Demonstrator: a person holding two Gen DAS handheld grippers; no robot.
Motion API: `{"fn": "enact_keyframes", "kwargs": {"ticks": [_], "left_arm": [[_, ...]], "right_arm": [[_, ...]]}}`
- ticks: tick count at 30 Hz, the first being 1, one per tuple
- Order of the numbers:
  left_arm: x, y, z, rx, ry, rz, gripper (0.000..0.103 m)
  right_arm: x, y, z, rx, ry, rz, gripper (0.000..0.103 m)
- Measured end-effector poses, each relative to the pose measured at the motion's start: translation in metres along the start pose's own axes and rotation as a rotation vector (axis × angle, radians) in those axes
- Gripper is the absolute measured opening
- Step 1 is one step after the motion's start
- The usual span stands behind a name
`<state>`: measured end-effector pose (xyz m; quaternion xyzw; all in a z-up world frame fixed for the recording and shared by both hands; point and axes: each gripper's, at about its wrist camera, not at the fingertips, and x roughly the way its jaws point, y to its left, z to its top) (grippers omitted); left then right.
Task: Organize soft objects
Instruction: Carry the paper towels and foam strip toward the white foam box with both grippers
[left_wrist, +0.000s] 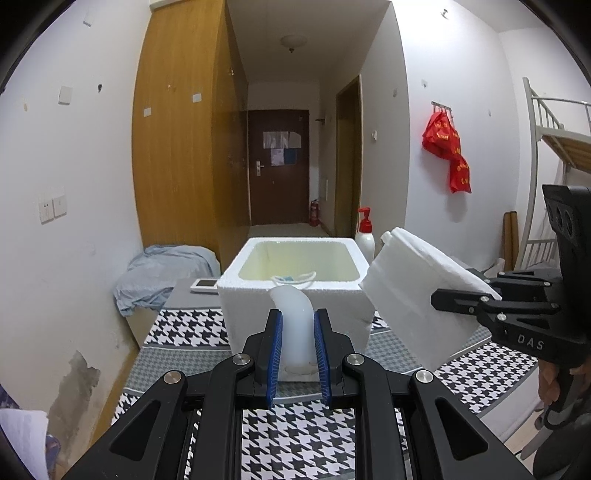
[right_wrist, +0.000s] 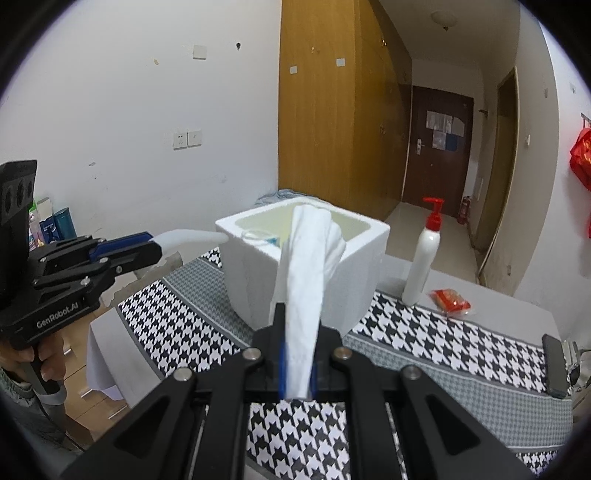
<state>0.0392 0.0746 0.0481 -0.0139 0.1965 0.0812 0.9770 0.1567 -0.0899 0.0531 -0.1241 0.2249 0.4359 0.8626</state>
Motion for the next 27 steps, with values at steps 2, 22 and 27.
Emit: {"fn": "enact_keyframes", "kwargs": {"ticks": [2,22,27], "left_arm": [[0.001,0.0,0.003,0.002,-0.005,0.003,0.019],[0.014,0.022,0.021,-0.008,-0.021,0.046,0.019],[0.016,0.027,0.022,-0.015,-0.02,0.055,0.019]], "right_arm": [[0.001,-0.003,0.005,0.004,-0.007,0.0,0.012],[0.027,-0.013,0.05,0.024,-0.037,0.017,0.012],[0.034,-0.014,0.062,0.026,-0.043,0.02,0.012]]}}
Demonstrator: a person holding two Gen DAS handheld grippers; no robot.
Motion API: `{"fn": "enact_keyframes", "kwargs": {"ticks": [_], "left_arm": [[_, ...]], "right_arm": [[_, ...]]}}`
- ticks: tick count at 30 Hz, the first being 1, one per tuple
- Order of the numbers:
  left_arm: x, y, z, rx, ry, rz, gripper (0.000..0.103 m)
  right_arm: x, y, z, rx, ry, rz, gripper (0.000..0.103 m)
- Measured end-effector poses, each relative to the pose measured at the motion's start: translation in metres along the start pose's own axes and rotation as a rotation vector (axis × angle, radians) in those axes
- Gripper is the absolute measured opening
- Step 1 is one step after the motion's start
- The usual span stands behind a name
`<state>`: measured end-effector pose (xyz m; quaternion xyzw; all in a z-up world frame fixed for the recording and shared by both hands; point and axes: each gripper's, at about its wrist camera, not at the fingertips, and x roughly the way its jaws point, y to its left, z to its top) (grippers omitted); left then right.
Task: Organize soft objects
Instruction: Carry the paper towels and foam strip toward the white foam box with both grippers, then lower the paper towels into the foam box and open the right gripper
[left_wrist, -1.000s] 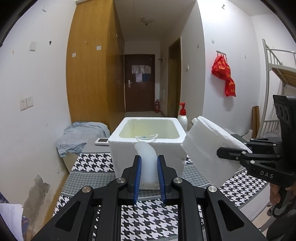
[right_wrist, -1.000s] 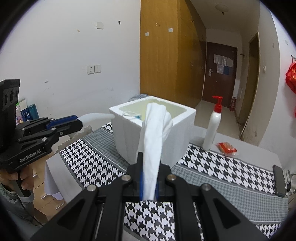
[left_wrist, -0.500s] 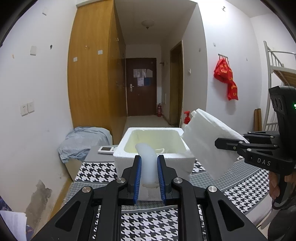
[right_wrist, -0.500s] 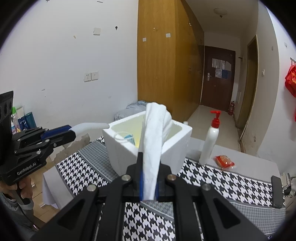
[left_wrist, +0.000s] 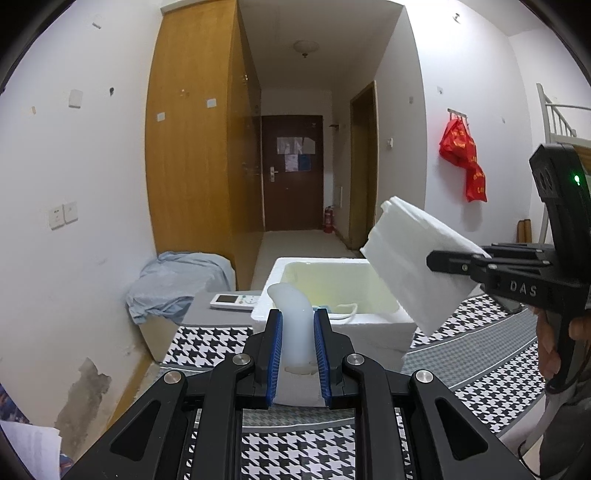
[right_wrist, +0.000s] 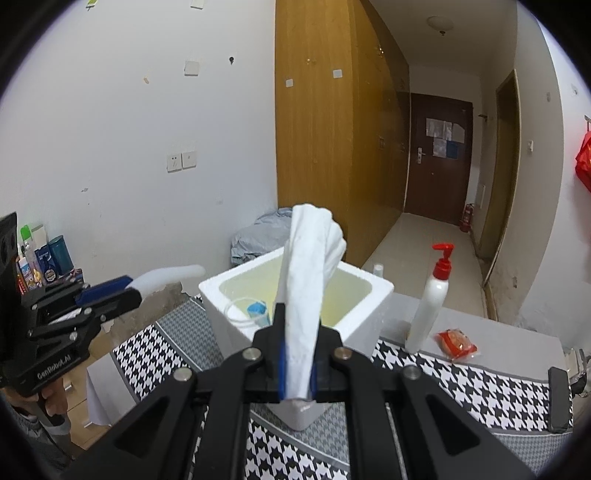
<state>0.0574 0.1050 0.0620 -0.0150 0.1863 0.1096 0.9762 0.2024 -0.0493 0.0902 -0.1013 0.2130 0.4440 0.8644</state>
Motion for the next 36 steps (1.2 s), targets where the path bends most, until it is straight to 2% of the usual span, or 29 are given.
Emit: {"fn": "enact_keyframes", "kwargs": {"ticks": [12,31,33,34,35,36], "left_arm": [[0.007,0.006,-0.004,-0.015,0.015,0.014,0.019],[0.012,0.015,-0.007,-0.038,0.033,0.034,0.019],[0.013,0.016,-0.007,-0.041,0.034,0.039,0.019],[0.013,0.016,-0.006,-0.041,0.034,0.041,0.019],[0.012,0.017,-0.006,-0.043,0.033,0.043,0.019],[0.011,0.016,-0.005,-0.044,0.032,0.045,0.019]], "right_arm": [[0.029,0.002,0.019,0.004,0.023,0.003,0.012],[0.075,-0.002,0.018,0.039,0.117,-0.002,0.013],[0.077,-0.001,0.017,0.031,0.121,-0.011,0.017],[0.078,0.0,0.017,0.029,0.123,-0.014,0.032],[0.078,0.0,0.017,0.027,0.124,-0.014,0.055],[0.078,0.001,0.017,0.027,0.118,-0.01,0.065]]}}
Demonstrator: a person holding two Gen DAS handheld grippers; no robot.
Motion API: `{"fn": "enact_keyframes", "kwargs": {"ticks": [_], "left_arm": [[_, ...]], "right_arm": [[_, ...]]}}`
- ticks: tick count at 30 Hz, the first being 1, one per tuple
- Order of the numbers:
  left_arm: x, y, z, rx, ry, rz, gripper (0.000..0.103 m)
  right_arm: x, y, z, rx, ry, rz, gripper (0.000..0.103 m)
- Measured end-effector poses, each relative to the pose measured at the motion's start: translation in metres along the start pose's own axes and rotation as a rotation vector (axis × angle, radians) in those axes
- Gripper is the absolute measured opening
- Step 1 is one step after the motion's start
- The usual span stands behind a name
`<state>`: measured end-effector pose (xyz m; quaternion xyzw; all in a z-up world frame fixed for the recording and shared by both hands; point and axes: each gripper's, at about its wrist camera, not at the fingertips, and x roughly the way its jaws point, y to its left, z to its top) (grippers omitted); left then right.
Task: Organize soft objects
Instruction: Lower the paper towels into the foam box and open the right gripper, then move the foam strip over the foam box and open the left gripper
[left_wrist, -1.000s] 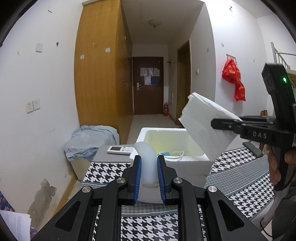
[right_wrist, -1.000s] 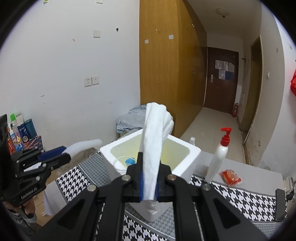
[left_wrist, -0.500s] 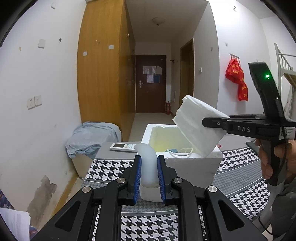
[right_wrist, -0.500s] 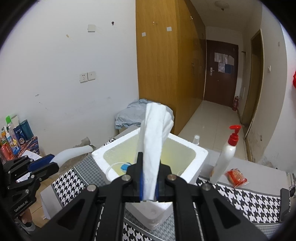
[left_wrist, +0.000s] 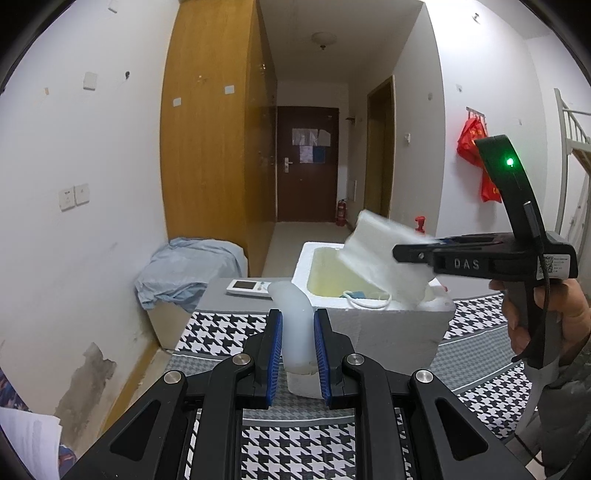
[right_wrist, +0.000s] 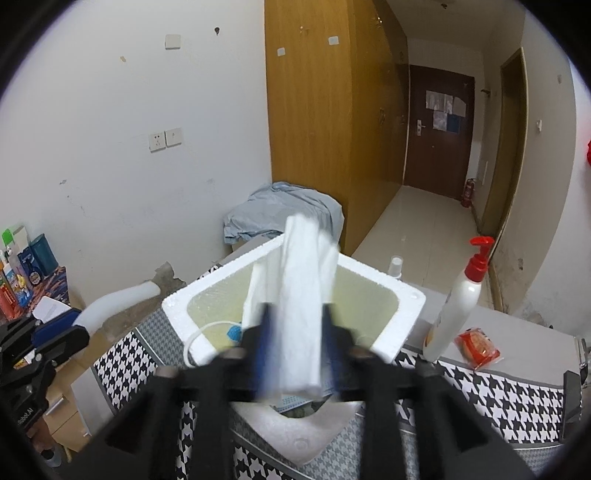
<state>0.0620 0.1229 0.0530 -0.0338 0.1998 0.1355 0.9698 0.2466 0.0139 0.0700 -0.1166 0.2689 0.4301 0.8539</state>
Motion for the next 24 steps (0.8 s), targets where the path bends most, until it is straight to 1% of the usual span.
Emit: {"fn": "enact_keyframes", "kwargs": {"ticks": [1,2,4,7,11,14,17,24], "left_arm": [[-0.001,0.0,0.0,0.0,-0.001,0.001,0.019],[-0.001,0.0,0.0,-0.002,-0.001,0.002,0.019],[-0.001,0.0,-0.001,-0.001,-0.001,0.005,0.019],[-0.001,0.0,0.0,-0.004,-0.001,0.008,0.019],[-0.001,0.001,0.002,-0.01,-0.006,0.013,0.019],[0.0,0.0,0.004,-0.01,-0.01,0.011,0.019],[-0.001,0.0,0.005,-0.009,-0.019,0.009,0.019],[0.002,-0.005,0.013,-0.006,-0.04,0.0,0.019]], "right_arm": [[0.0,0.001,0.0,-0.001,-0.008,0.0,0.078],[-0.001,0.002,-0.001,-0.005,-0.016,-0.005,0.086],[-0.002,0.005,-0.001,-0.026,-0.015,-0.024,0.092],[-0.002,0.009,-0.004,-0.042,-0.016,-0.022,0.093],[-0.006,0.012,-0.007,-0.067,-0.026,-0.037,0.102],[-0.012,0.012,-0.009,-0.07,-0.042,-0.045,0.102],[-0.017,0.008,-0.013,-0.065,-0.046,-0.022,0.102],[-0.03,-0.005,-0.019,-0.026,-0.072,-0.015,0.102]]}}
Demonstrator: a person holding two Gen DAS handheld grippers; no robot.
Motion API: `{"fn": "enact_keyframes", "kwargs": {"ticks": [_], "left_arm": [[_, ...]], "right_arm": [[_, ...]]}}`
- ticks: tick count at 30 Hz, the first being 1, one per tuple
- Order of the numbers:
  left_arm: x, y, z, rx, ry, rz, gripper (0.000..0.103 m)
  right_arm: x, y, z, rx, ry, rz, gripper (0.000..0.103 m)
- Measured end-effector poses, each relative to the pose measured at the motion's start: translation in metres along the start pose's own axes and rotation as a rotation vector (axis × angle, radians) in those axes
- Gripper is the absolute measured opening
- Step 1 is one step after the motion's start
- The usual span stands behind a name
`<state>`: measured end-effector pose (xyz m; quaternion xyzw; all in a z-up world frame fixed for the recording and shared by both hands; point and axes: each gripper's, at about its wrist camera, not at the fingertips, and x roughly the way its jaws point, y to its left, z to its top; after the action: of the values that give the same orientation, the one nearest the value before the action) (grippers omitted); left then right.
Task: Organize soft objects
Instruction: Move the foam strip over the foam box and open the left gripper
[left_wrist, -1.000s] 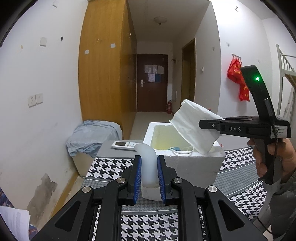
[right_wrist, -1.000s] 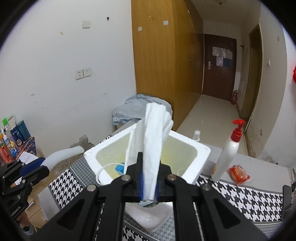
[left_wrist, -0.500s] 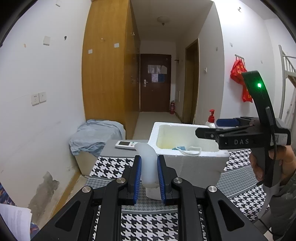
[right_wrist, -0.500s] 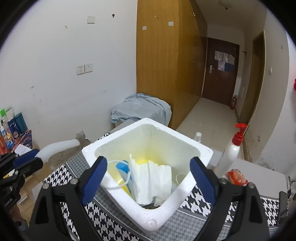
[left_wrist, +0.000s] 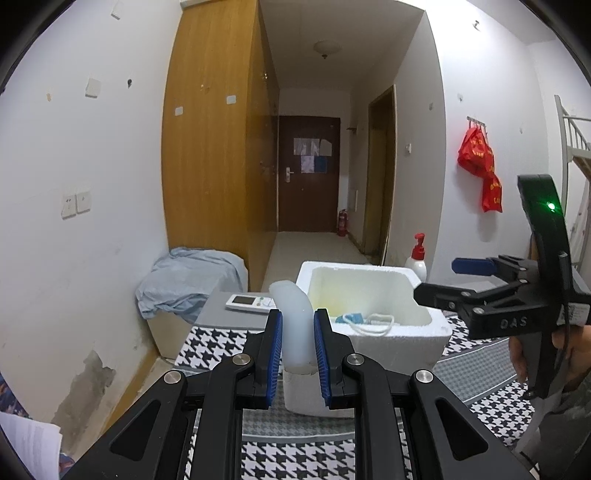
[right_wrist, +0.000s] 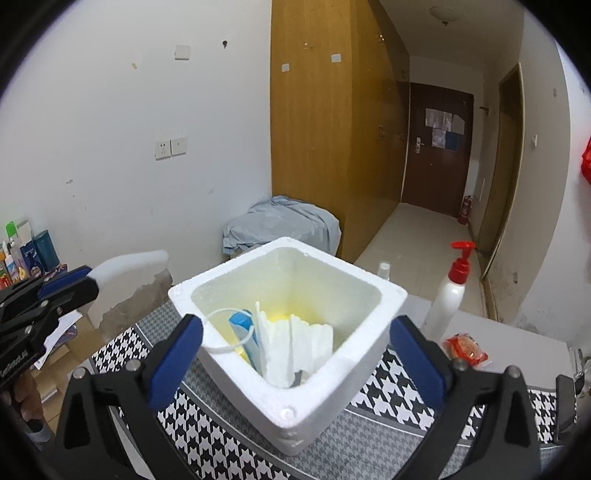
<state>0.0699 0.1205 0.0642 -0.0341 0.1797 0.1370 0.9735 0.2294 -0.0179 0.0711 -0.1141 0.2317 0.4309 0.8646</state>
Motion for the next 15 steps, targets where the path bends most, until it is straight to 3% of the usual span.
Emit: {"fn": "enact_keyframes", "kwargs": {"ticks": [15], "left_arm": [[0.021,-0.018,0.016,0.03,-0.008,-0.05,0.019]], "right_arm": [[-0.032,-0.021,-0.018,0.025,-0.033,-0.026,0.102]]}}
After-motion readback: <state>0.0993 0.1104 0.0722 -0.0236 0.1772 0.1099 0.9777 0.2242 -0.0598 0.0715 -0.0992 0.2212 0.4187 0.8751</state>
